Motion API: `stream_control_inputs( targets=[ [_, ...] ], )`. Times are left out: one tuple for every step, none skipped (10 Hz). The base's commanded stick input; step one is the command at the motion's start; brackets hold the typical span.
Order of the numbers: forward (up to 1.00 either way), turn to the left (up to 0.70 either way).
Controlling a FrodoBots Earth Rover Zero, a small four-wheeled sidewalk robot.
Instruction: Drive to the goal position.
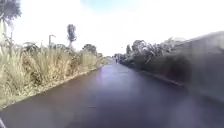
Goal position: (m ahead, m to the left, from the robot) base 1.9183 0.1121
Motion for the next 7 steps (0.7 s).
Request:
stream_control_inputs(
  targets=[
    [1.0, -0.05],
    [1.0, -0.02],
    [1.0, -0.02],
    [1.0, 0.0],
    [0.77, 0.0],
    [0.45, 0.0],
    [0.13, 0.0]
  ],
)
